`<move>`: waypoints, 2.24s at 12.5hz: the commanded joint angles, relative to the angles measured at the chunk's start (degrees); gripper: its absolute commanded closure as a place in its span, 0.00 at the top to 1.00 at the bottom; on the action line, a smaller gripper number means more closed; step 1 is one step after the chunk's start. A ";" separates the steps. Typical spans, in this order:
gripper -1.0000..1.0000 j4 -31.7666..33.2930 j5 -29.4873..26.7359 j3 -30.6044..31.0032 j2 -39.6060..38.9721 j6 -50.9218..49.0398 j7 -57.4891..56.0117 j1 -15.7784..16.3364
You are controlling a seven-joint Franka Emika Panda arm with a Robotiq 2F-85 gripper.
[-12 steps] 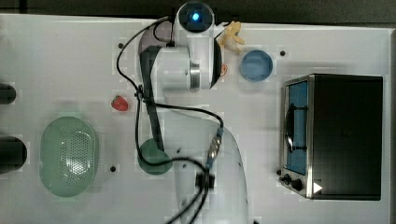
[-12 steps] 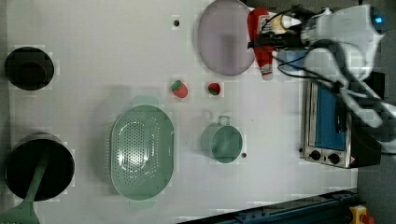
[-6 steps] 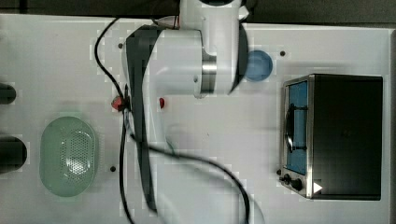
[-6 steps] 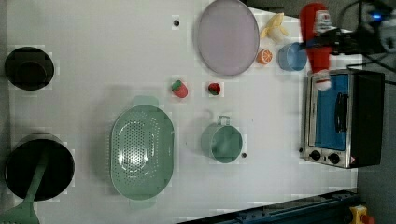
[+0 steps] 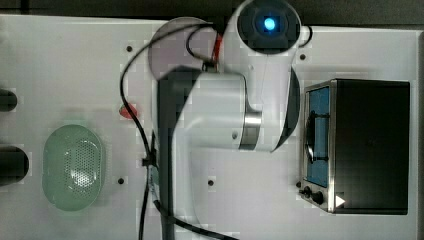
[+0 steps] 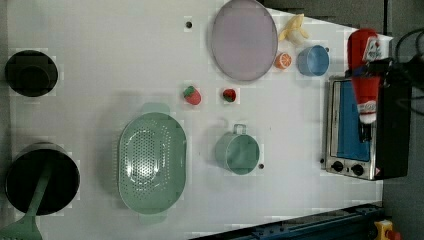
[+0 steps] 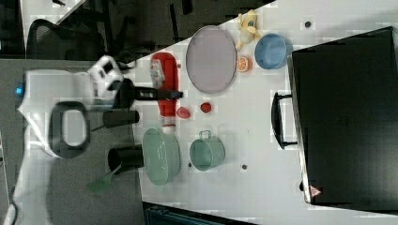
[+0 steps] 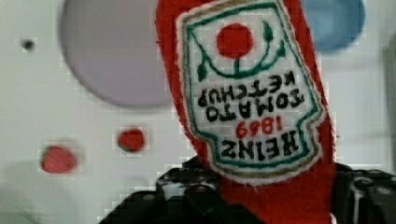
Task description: Pick ketchup from plate and place it on table.
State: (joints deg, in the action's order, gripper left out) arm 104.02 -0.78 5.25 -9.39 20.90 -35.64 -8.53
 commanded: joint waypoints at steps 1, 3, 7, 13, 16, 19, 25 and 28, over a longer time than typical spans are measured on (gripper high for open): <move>0.62 9.67 -0.46 -1.56 -0.50 4.15 2.04 -0.49; 0.62 15.66 -0.46 -1.72 -0.57 9.88 2.04 -0.46; 0.62 24.38 -0.46 -1.66 -3.31 22.58 2.04 -0.41; 1.00 26.09 -0.46 -1.56 -9.47 27.49 2.04 -0.39; 1.00 23.43 -0.46 -0.87 -3.83 24.22 4.86 -0.36; 1.00 17.51 -0.46 0.15 4.98 14.51 16.25 -0.32; 1.00 2.62 -0.12 0.66 14.48 -11.13 38.78 -0.26; 1.00 -0.22 -0.02 0.80 15.28 -14.11 39.21 -0.27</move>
State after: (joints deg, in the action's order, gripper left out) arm 102.11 -0.83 6.04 9.54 8.40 -1.39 -8.55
